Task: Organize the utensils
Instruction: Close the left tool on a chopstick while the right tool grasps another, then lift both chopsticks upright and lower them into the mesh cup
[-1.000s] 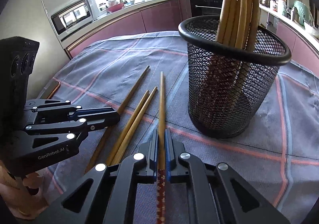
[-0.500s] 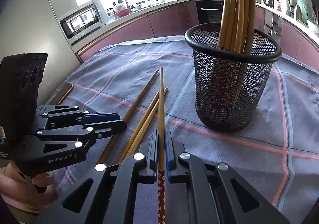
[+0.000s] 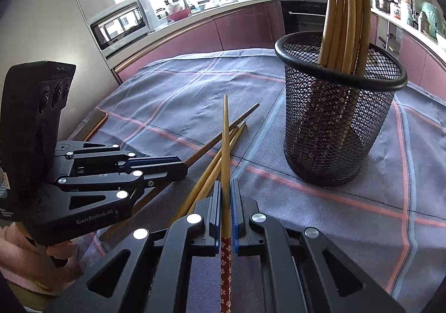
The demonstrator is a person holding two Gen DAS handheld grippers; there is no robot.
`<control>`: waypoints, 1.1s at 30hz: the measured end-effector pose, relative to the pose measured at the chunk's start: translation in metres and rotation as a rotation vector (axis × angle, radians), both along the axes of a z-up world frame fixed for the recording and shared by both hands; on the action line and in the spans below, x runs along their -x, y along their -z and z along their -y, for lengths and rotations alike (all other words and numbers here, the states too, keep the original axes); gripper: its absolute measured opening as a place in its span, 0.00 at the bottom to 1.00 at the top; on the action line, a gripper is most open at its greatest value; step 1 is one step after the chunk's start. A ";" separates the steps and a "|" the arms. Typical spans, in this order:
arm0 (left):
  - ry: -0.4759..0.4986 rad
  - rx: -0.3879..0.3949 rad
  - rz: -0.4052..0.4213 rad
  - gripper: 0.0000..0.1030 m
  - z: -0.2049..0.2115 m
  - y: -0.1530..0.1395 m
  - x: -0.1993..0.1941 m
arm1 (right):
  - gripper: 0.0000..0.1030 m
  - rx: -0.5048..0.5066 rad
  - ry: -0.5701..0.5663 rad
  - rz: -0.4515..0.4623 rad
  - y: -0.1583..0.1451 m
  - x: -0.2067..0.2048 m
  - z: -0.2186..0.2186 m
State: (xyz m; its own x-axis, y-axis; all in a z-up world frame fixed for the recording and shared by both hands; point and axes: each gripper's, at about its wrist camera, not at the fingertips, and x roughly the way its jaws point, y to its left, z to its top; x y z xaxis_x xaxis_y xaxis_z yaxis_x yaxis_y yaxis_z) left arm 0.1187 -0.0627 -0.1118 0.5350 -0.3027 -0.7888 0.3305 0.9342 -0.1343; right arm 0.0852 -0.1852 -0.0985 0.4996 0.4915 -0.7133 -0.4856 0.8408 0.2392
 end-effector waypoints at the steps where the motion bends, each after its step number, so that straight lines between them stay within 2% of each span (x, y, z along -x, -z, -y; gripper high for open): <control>1: 0.003 -0.003 0.000 0.08 0.000 0.000 0.002 | 0.05 0.002 0.000 -0.003 0.001 -0.001 0.000; 7: 0.037 -0.009 -0.015 0.09 0.002 0.002 0.004 | 0.07 0.032 -0.002 -0.021 0.005 -0.005 -0.003; 13: 0.058 -0.010 -0.018 0.15 0.005 0.005 -0.004 | 0.08 0.056 -0.009 -0.014 0.008 -0.010 -0.009; 15: 0.059 -0.007 -0.022 0.15 0.006 0.005 -0.008 | 0.06 0.052 -0.008 -0.012 0.007 -0.012 -0.008; 16: 0.052 -0.009 -0.024 0.09 0.007 0.005 -0.010 | 0.06 0.051 -0.008 -0.009 0.007 -0.011 -0.008; 18: 0.038 -0.015 -0.017 0.08 0.007 0.002 -0.011 | 0.06 0.046 -0.008 0.010 0.002 -0.009 -0.006; 23: 0.068 0.048 0.016 0.08 0.002 -0.019 -0.005 | 0.06 -0.006 0.011 0.072 -0.022 -0.002 0.012; 33: 0.156 0.200 0.130 0.08 -0.009 -0.091 0.007 | 0.06 -0.094 0.078 0.212 -0.076 0.005 0.053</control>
State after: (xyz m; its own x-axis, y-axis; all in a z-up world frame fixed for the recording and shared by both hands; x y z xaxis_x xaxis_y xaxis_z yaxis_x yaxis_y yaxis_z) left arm 0.1122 -0.0538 -0.0206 0.5623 -0.5319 -0.6332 0.4950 0.8299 -0.2576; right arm 0.0799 -0.2380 -0.0224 0.6723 0.5045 -0.5417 -0.4674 0.8568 0.2179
